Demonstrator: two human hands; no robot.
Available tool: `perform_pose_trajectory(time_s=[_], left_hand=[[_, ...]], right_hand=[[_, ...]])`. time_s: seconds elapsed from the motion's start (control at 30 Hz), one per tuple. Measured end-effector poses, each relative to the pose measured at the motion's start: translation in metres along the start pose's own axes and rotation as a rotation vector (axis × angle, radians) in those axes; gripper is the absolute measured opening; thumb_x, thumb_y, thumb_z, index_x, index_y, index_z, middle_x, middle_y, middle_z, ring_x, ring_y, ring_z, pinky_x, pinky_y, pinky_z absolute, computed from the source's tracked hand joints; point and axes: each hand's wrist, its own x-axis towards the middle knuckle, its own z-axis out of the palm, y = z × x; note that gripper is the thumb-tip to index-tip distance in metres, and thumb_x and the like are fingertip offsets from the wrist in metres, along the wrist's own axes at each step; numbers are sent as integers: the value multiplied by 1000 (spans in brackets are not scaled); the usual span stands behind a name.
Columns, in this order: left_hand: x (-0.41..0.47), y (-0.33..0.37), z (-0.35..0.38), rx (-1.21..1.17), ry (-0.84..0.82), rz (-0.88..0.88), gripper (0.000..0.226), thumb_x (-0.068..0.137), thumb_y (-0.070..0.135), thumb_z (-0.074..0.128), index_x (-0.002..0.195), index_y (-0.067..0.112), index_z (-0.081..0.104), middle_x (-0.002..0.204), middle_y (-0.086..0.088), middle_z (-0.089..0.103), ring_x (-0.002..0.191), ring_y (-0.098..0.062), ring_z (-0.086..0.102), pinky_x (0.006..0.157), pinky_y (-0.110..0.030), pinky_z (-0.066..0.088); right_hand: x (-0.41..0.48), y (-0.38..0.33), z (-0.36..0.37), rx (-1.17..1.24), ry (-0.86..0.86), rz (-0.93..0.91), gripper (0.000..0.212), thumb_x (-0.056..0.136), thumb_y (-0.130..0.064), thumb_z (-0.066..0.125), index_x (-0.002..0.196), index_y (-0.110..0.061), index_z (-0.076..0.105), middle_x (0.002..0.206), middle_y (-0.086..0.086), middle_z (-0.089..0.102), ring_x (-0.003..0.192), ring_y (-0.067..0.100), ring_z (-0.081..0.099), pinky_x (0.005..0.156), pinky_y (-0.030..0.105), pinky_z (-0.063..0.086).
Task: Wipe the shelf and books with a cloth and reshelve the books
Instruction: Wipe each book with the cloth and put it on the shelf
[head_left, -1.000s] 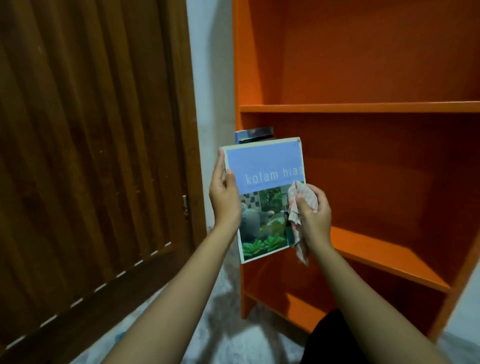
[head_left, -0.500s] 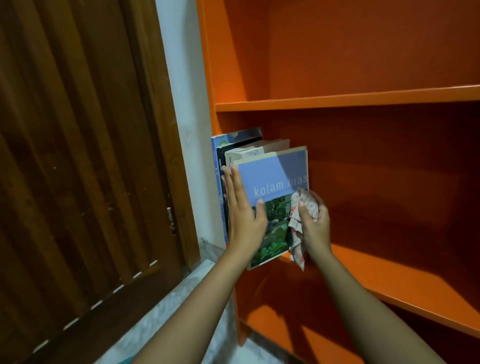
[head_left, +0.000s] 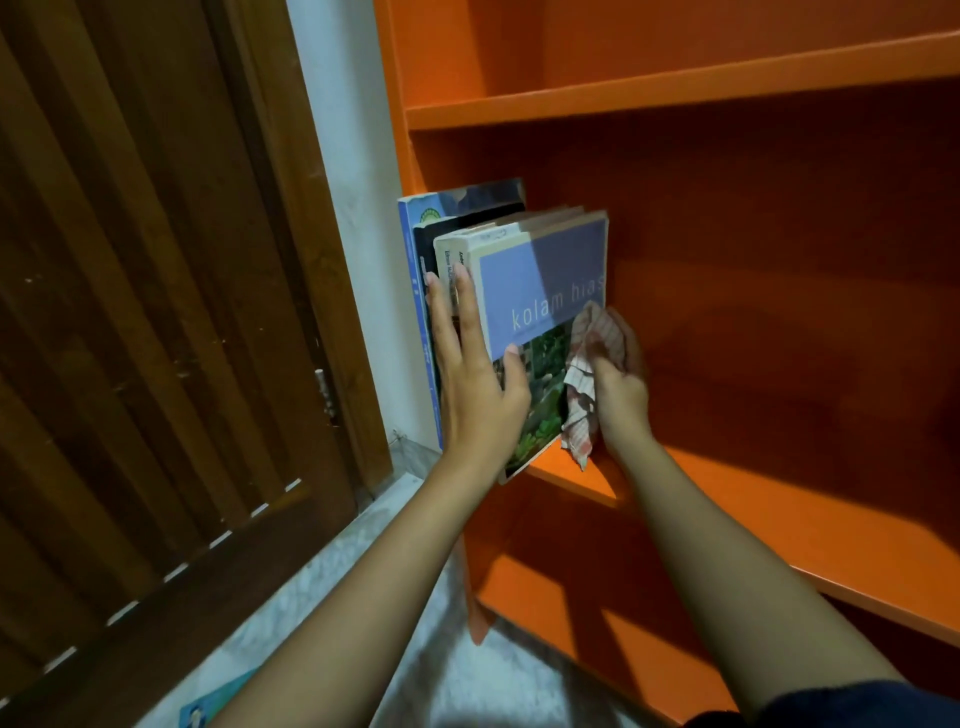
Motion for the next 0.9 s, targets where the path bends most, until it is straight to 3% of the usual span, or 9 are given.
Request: perform_pose_trajectory(time_s=[0.07, 0.13, 0.2, 0.3, 0.43, 0.53, 0.63, 0.73, 0.9], left_hand=[[1, -4, 0, 5, 0, 20, 78, 91, 0, 52, 149, 16, 3, 158, -12, -6, 147, -25, -1, 100, 4, 14], [0, -9, 0, 22, -9, 34, 77, 92, 4, 51, 149, 20, 3, 159, -10, -5, 147, -22, -2, 115, -17, 14], [-1, -12, 1, 22, -15, 33, 76, 92, 6, 50, 150, 21, 3, 159, -8, -4, 147, -20, -2, 118, -34, 16], [-2, -12, 1, 9, -14, 44, 73, 93, 6, 49, 150, 20, 5, 159, -9, -2, 147, -19, 0, 117, -20, 11], [-3, -8, 0, -19, -23, 46, 69, 94, 5, 47, 148, 20, 6, 158, -11, 2, 147, -21, 4, 106, -1, 5], [-3, -7, -1, -26, -37, 40, 67, 96, 7, 44, 148, 23, 4, 159, -7, 2, 147, -16, 3, 114, -11, 6], [-3, -5, -2, -32, -49, 31, 65, 97, 9, 42, 149, 22, 5, 159, -6, 3, 146, -15, 2, 118, -32, 16], [-3, -2, -4, -44, -59, 17, 64, 98, 10, 42, 148, 23, 5, 159, -6, 5, 146, -13, 2, 117, -30, 12], [-3, 0, -8, -46, -67, 13, 63, 98, 11, 42, 148, 24, 5, 158, -4, 8, 146, -13, 3, 117, -29, 9]], right_hand=[[-4, 5, 3, 15, -3, 10, 33, 93, -18, 58, 125, -26, 54, 128, -2, 56, 113, 14, 56, 81, 23, 55], [-6, 10, 3, 16, -8, 18, 33, 89, -22, 61, 119, -36, 55, 130, 0, 57, 116, 16, 56, 94, 42, 52], [-7, 12, 2, 13, -11, 32, 35, 86, -24, 62, 117, -38, 55, 129, 2, 59, 117, 16, 56, 97, 44, 49], [-8, 14, 0, 3, 3, 16, 38, 89, -13, 60, 123, -28, 54, 131, 5, 57, 118, 15, 55, 96, 27, 49], [-8, 13, -4, -5, -1, 9, 37, 87, -18, 62, 116, -40, 56, 130, 1, 57, 119, 16, 54, 101, 44, 46], [-9, 10, -8, 1, 11, 1, 41, 90, -11, 59, 129, -21, 52, 132, 5, 56, 121, 18, 54, 99, 37, 47], [-11, 8, -10, 7, -2, 21, 41, 91, -13, 58, 129, -27, 51, 132, 2, 55, 118, 18, 55, 86, 35, 54], [-13, 5, -11, -4, -6, 17, 40, 91, -15, 58, 127, -31, 52, 133, 3, 54, 117, 20, 54, 72, 28, 57], [-17, -1, -11, -57, -9, 31, 40, 80, -28, 60, 109, -54, 55, 129, -4, 57, 117, 18, 56, 93, 55, 49]])
